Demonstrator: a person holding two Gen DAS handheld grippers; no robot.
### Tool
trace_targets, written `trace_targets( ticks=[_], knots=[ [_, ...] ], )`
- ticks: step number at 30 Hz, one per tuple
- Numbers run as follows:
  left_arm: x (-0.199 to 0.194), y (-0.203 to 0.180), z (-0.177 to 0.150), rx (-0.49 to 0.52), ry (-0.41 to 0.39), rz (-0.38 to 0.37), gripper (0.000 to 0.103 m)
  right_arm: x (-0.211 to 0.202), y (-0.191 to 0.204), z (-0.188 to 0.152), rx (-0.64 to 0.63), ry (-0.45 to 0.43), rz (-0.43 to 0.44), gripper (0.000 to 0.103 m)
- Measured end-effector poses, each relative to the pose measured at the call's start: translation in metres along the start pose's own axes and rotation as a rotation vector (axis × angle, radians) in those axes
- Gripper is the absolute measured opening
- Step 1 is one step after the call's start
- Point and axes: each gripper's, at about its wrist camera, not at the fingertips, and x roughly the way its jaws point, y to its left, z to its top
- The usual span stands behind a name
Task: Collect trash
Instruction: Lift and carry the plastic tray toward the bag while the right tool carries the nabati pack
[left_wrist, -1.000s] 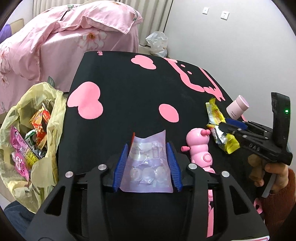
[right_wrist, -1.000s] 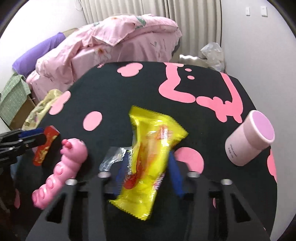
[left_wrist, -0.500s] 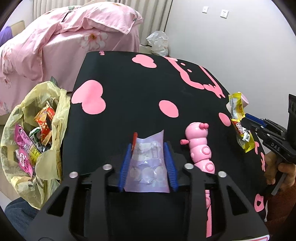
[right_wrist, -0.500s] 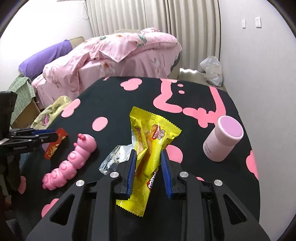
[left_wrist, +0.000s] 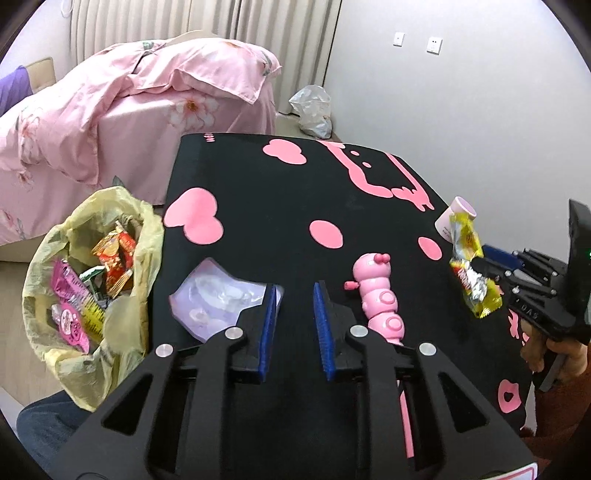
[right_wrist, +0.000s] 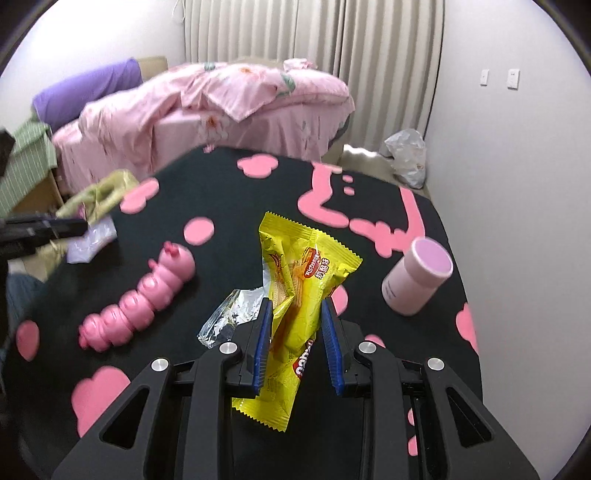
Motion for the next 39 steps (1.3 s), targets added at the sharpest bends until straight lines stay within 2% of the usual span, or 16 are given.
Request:
trace_targets(
  ticks=[3, 4, 6, 8, 12, 16, 19, 21, 22, 23, 24, 25, 27, 33, 37, 39],
  knots=[
    [0.002, 0.004, -0.005, -0.014, 0.012, 0.0, 0.02, 0.011, -0.005, -0.01, 0.032, 0.051, 0.026, 0.037],
    [0.004, 0.006, -0.006, -0.021, 0.019, -0.002, 0.02, 0.014, -0.006, -0.011, 0.044, 0.055, 0.042, 0.045],
    [0.008, 0.008, -0.008, -0.031, 0.032, -0.006, 0.02, 0.015, -0.01, -0.015, 0.067, 0.052, 0.095, 0.052],
    [0.013, 0.01, -0.01, -0.04, 0.042, -0.009, 0.02, 0.014, -0.011, -0.019, 0.071, 0.043, 0.124, 0.064],
    [0.018, 0.01, -0.014, -0.044, 0.061, -0.013, 0.02, 0.01, -0.008, -0.028, 0.043, 0.077, 0.144, 0.065],
    [0.022, 0.009, -0.016, -0.047, 0.072, -0.017, 0.021, 0.009, -0.023, -0.028, 0.172, 0.056, 0.184, 0.065],
    [0.022, 0.007, -0.017, -0.045, 0.07, -0.025, 0.021, 0.024, -0.031, -0.02, 0.234, 0.063, 0.246, 0.065],
    [0.021, 0.007, -0.017, -0.04, 0.067, -0.03, 0.022, 0.04, -0.031, -0.015, 0.234, 0.111, 0.249, 0.065],
    [0.019, 0.007, -0.017, -0.036, 0.065, -0.034, 0.025, 0.05, -0.026, -0.013, 0.212, 0.148, 0.263, 0.061],
    [0.018, 0.007, -0.017, -0.033, 0.064, -0.038, 0.028, 0.056, -0.023, -0.013, 0.194, 0.171, 0.264, 0.051],
    [0.016, 0.008, -0.018, -0.03, 0.062, -0.048, 0.033, 0.06, -0.019, -0.013, 0.174, 0.19, 0.25, 0.047],
    [0.016, 0.007, -0.018, -0.028, 0.059, -0.053, 0.035, 0.058, -0.015, -0.013, 0.145, 0.177, 0.218, 0.039],
    [0.015, 0.007, -0.02, -0.025, 0.057, -0.059, 0.035, 0.052, -0.011, -0.012, 0.13, 0.158, 0.229, 0.029],
    [0.005, 0.007, -0.021, -0.012, 0.034, -0.051, 0.036, 0.029, -0.01, -0.006, 0.113, 0.072, 0.217, 0.027],
    [-0.011, 0.024, -0.02, -0.054, -0.041, 0.016, 0.055, 0.019, -0.009, -0.004, 0.111, 0.049, 0.229, 0.027],
    [-0.011, 0.04, -0.019, -0.125, -0.052, 0.073, 0.057, 0.018, -0.009, -0.004, 0.114, 0.045, 0.238, 0.027]
  ],
)
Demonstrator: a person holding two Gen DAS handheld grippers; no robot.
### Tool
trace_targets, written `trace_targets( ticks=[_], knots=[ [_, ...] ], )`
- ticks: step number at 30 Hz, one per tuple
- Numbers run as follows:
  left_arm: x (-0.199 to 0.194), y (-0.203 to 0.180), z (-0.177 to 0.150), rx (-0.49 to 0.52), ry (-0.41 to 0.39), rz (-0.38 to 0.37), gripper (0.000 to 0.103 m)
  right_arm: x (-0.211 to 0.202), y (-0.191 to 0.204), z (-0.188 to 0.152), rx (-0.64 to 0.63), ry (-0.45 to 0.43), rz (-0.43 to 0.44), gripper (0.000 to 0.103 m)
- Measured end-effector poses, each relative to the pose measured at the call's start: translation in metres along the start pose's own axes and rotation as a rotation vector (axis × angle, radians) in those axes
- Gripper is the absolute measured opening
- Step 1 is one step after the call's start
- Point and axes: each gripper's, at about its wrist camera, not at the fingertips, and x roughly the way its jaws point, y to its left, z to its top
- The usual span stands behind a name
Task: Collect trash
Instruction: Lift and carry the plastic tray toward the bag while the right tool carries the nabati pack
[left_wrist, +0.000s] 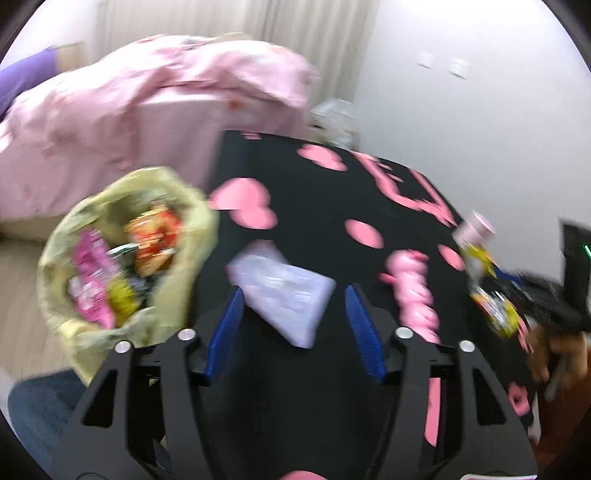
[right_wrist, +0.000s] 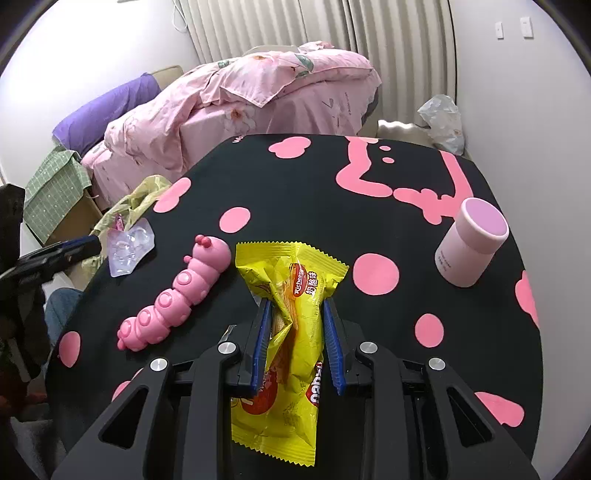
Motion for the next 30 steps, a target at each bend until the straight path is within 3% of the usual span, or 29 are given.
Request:
trace_targets(
  ticks=[2, 4, 7, 10, 12, 14, 16, 17, 21, 30],
  knots=[
    [0.01, 0.013, 0.002, -0.07, 0.033, 0.006, 0.061, 0.002, 0.001, 0.0, -0.002, -0.002, 0.006, 0.027],
    [0.021, 0.01, 0.003, -0.065, 0.07, -0.024, 0.068, 0.004, 0.002, 0.0, -0.009, -0.001, 0.008, 0.027],
    [0.036, -0.014, 0.005, 0.048, 0.107, 0.016, 0.069, 0.008, 0.004, -0.001, -0.018, 0.002, 0.002, 0.027],
    [0.059, -0.043, 0.005, 0.206, 0.159, 0.12, 0.069, 0.01, 0.003, -0.004, -0.016, 0.005, 0.003, 0.027],
    [0.074, -0.051, 0.002, 0.26, 0.182, 0.185, 0.068, 0.01, 0.001, -0.006, -0.011, 0.004, 0.001, 0.027],
    [0.074, -0.05, 0.002, 0.256, 0.164, 0.173, 0.056, 0.009, 0.0, -0.007, -0.01, 0.0, 0.0, 0.027],
    [0.071, -0.045, 0.004, 0.23, 0.147, 0.155, 0.022, 0.008, -0.002, -0.007, -0.006, -0.007, 0.005, 0.027],
    [0.069, -0.04, 0.005, 0.201, 0.142, 0.142, 0.017, 0.007, -0.003, -0.007, -0.002, -0.01, 0.006, 0.027],
    [0.058, -0.028, 0.01, 0.144, 0.109, 0.096, 0.01, 0.005, 0.0, -0.002, -0.011, -0.023, 0.007, 0.027],
    [0.022, -0.011, 0.02, 0.089, 0.021, 0.016, 0.01, -0.008, 0.023, 0.019, -0.077, -0.066, 0.001, 0.027]
  ],
)
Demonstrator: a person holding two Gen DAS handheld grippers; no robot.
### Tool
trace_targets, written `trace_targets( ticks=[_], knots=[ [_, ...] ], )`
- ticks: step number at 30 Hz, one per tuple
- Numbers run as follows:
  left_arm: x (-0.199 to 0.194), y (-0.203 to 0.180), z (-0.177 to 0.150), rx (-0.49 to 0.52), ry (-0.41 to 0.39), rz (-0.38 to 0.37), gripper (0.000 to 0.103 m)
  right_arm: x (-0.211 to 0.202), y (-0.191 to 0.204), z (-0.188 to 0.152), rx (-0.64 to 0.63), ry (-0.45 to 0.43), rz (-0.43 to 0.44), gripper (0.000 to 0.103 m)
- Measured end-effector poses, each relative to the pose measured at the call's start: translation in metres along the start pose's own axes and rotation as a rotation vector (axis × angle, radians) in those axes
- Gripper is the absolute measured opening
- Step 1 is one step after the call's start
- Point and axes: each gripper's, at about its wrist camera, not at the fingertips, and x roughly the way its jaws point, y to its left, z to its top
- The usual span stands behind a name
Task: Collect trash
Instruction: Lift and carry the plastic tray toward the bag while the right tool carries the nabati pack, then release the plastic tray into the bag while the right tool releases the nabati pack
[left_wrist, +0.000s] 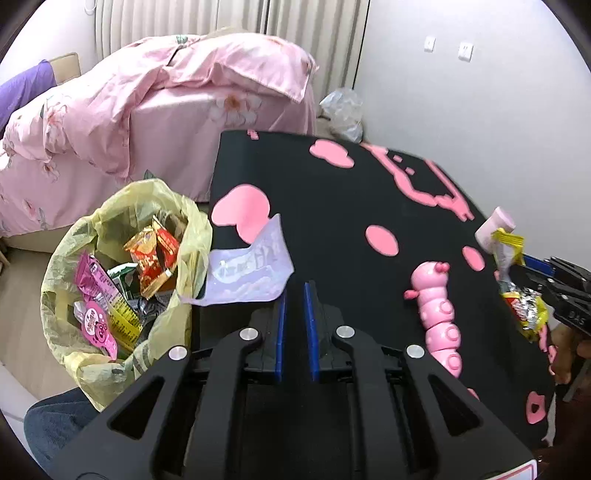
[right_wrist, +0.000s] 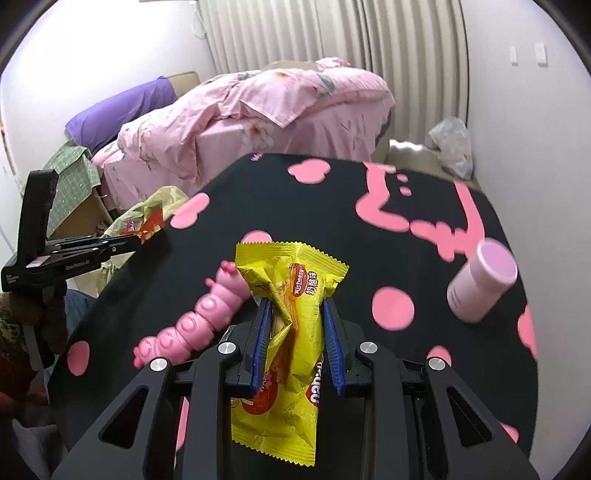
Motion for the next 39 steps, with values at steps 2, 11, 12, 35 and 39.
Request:
trace_targets(
  ticks=[2, 11, 12, 35, 39],
  knots=[
    [-0.005, 0.002, 0.0, -0.001, -0.017, -0.018, 0.01, -0.002, 0.007, 0.007, -0.021, -0.009, -0.012, 0.027],
    [-0.033, 0.011, -0.013, -0.016, -0.06, -0.157, 0.006, 0.001, 0.02, 0.013, -0.05, 0.006, -0.02, 0.027],
    [-0.036, 0.013, -0.014, -0.025, -0.064, -0.177, 0.006, 0.001, 0.021, 0.013, -0.05, 0.007, -0.021, 0.027],
    [-0.042, 0.102, 0.002, -0.249, -0.131, 0.075, 0.002, 0.031, 0.082, 0.081, -0.166, -0.046, 0.118, 0.027],
    [-0.071, 0.159, -0.001, -0.356, -0.186, 0.223, 0.002, 0.057, 0.129, 0.117, -0.246, -0.062, 0.189, 0.027]
  ],
)
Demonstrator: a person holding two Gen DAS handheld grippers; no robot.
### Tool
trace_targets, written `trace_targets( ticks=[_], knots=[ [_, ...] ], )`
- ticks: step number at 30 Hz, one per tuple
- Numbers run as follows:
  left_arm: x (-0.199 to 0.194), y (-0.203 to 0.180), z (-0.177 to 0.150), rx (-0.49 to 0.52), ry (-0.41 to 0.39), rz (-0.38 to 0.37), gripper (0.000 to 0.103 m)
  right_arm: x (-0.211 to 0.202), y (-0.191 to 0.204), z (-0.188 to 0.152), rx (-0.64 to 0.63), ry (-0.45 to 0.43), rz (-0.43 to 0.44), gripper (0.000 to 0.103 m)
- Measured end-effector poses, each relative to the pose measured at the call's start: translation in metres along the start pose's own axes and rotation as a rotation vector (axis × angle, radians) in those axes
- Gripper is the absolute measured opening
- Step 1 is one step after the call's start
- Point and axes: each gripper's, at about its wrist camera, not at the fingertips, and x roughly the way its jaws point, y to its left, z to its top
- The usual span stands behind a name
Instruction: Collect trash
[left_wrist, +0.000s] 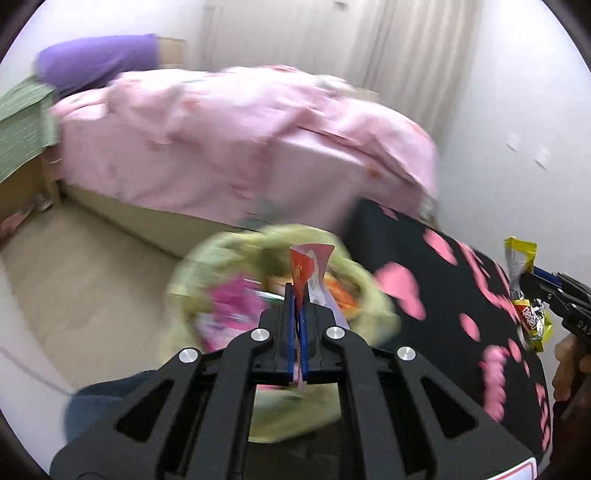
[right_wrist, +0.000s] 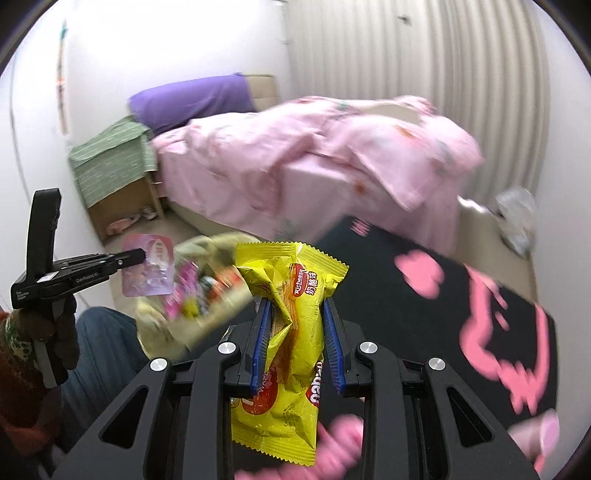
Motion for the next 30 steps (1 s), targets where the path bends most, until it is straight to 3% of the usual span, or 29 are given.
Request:
trace_targets(
  ticks=[3, 9, 10, 11, 13, 15, 17, 22, 30],
  knots=[
    [0.008, 0.028, 0.002, -0.082, 0.011, 0.006, 0.002, 0.054, 0.025, 0.037, -0.009, 0.034, 0.111, 0.027],
    [0.043, 0.048, -0.009, -0.146, 0.092, -0.038, 0.002, 0.137, 0.067, 0.064, -0.065, 0.111, 0.194, 0.028],
    [0.049, 0.05, -0.01, -0.155, 0.104, -0.045, 0.005, 0.145, 0.072, 0.065, -0.072, 0.127, 0.204, 0.032],
    [0.054, 0.054, -0.012, -0.178, 0.113, -0.054, 0.007, 0.16, 0.076, 0.066, -0.078, 0.153, 0.219, 0.041],
    [0.058, 0.062, -0.013, -0.226, 0.111, -0.053, 0.03, 0.176, 0.081, 0.066, -0.073, 0.169, 0.219, 0.052],
    [0.054, 0.067, -0.013, -0.242, 0.091, -0.042, 0.037, 0.18, 0.085, 0.066, -0.06, 0.174, 0.229, 0.056],
    [0.046, 0.068, -0.011, -0.238, 0.072, -0.026, 0.039, 0.18, 0.084, 0.064, -0.031, 0.17, 0.226, 0.06],
    [0.022, 0.058, -0.008, -0.208, 0.033, -0.049, 0.058, 0.154, 0.081, 0.055, -0.015, 0.138, 0.18, 0.06],
    [-0.034, -0.003, -0.025, -0.015, 0.017, -0.078, 0.089, 0.04, 0.065, 0.008, 0.07, 0.036, 0.012, 0.06]
  ],
)
